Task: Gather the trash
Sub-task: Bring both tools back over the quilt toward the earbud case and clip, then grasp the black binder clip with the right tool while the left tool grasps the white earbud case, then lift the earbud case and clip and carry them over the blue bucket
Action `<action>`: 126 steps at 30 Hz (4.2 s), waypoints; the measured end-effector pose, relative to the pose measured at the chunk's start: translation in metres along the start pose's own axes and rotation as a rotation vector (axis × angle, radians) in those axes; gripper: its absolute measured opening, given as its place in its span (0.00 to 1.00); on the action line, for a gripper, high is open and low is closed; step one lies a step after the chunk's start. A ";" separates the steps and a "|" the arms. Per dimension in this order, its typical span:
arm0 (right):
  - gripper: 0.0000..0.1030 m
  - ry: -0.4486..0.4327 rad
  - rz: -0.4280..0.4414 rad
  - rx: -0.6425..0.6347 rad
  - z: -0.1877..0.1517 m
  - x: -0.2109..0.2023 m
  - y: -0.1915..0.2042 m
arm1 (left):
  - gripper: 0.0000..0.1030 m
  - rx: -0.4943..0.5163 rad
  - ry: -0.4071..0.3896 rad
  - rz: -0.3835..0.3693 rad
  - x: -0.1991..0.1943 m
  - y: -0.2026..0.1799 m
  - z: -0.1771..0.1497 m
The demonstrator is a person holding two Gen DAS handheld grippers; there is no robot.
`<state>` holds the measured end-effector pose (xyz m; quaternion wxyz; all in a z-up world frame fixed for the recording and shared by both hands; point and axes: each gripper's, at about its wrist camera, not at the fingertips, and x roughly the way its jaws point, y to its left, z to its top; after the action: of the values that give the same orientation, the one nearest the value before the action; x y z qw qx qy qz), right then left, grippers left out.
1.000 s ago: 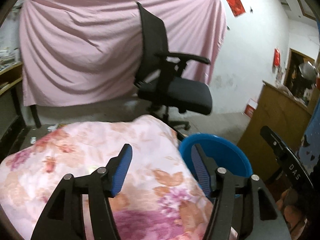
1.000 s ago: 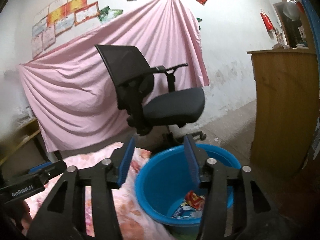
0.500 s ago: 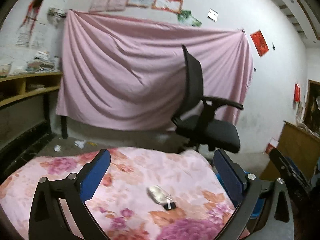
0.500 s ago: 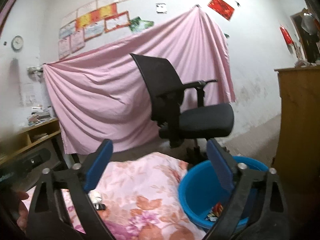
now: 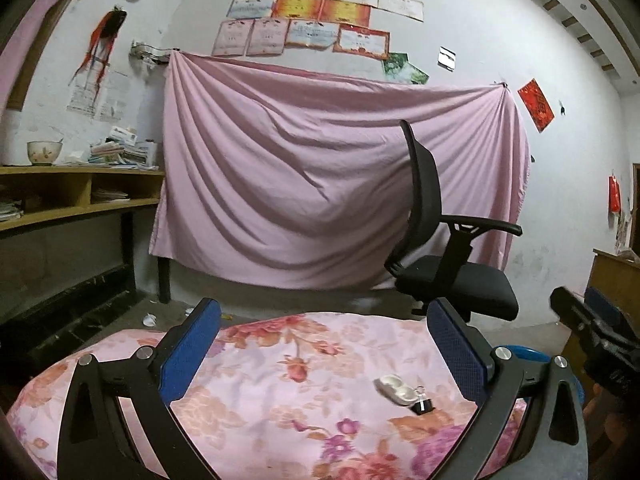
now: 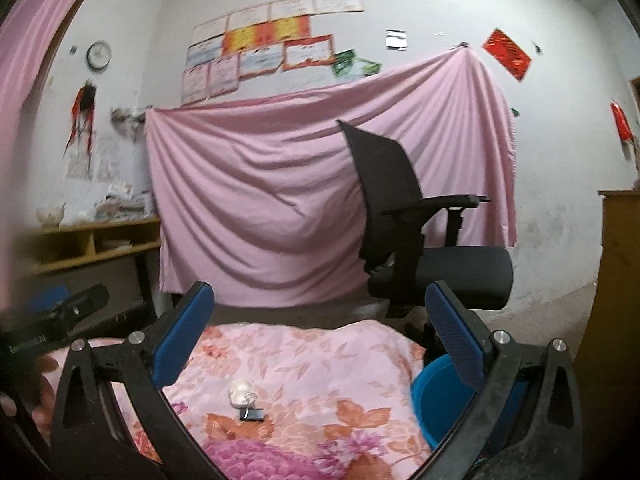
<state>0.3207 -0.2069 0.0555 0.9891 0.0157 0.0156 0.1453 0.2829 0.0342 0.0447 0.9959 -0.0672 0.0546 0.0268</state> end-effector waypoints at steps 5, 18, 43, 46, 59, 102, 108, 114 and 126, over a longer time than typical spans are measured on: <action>1.00 0.045 0.030 -0.055 -0.011 0.011 0.018 | 0.98 0.024 -0.018 0.017 -0.005 0.009 -0.008; 1.00 0.307 0.062 -0.079 -0.037 0.058 0.026 | 0.98 -0.002 0.219 0.092 0.041 0.032 -0.024; 0.44 0.805 0.232 -0.033 -0.089 0.125 0.035 | 0.98 -0.118 0.554 0.010 0.108 0.038 -0.057; 0.44 0.794 0.225 -0.002 -0.086 0.123 0.029 | 0.98 -0.117 0.577 -0.016 0.115 0.031 -0.059; 0.43 0.730 0.059 0.250 -0.078 0.107 -0.039 | 0.97 -0.019 0.638 -0.130 0.139 -0.019 -0.068; 0.44 0.698 0.094 0.284 -0.077 0.103 -0.042 | 0.25 0.013 0.712 -0.210 0.171 -0.069 -0.083; 0.43 0.629 0.110 0.301 -0.069 0.093 -0.045 | 0.25 0.010 0.650 -0.178 0.160 -0.066 -0.075; 0.43 0.565 0.108 0.285 -0.060 0.084 -0.043 | 0.25 0.023 0.553 -0.188 0.146 -0.069 -0.065; 0.43 0.321 0.068 0.204 -0.033 0.055 -0.042 | 0.25 -0.013 0.214 -0.258 0.099 -0.071 -0.037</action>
<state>0.3842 -0.2302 0.0200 0.9618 0.0931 0.1871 0.1769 0.3820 -0.0362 0.0061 0.9791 -0.0826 0.1509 -0.1085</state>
